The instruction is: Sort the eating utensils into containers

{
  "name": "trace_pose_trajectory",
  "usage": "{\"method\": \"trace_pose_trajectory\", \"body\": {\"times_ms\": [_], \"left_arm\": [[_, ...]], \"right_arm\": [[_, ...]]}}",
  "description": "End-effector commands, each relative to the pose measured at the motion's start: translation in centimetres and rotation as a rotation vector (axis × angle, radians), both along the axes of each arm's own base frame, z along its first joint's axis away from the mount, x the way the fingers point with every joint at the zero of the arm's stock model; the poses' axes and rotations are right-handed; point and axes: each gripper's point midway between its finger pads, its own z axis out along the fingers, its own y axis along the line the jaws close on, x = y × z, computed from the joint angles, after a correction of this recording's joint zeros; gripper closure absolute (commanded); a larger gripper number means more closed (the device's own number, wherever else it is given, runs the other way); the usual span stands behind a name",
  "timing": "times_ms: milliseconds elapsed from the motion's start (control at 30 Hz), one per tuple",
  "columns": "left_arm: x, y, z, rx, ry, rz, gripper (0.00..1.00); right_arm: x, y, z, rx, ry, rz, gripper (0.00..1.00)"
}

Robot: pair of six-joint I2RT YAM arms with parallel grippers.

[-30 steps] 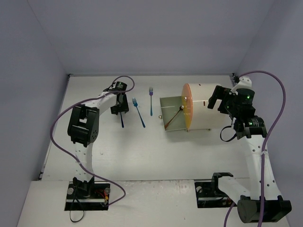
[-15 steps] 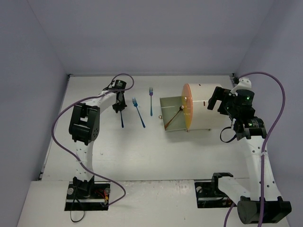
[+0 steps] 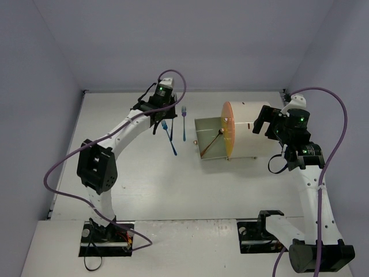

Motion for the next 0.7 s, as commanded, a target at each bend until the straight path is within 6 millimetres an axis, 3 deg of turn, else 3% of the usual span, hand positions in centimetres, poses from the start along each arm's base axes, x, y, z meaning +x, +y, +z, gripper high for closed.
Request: {"method": "trace_pose_trajectory", "body": {"times_ms": [0,200,267,333,500,667], "left_arm": [[-0.1,-6.6,9.0,-0.231,-0.178,-0.083,1.00],[-0.2,-12.2,9.7,-0.320,-0.200,-0.127,1.00],[-0.3,-13.9,9.2,-0.313,-0.205,-0.155,1.00],[-0.6,-15.2,7.3,-0.252,-0.184,-0.197,1.00],[-1.7,-16.5,4.4,-0.194,-0.137,-0.239,1.00],[-3.0,-16.4,1.7,-0.088,-0.122,-0.284,1.00]], "right_arm": [[0.7,0.4,1.5,0.009,-0.060,0.012,0.00],[0.7,0.4,1.4,0.009,-0.058,0.010,0.00],[0.7,0.4,1.3,0.005,-0.056,0.010,0.00],[0.7,0.3,1.4,0.002,-0.058,0.006,0.00],[0.5,0.0,1.4,-0.009,-0.061,-0.001,0.00],[0.6,0.0,1.3,-0.012,-0.058,-0.001,0.00]]}}
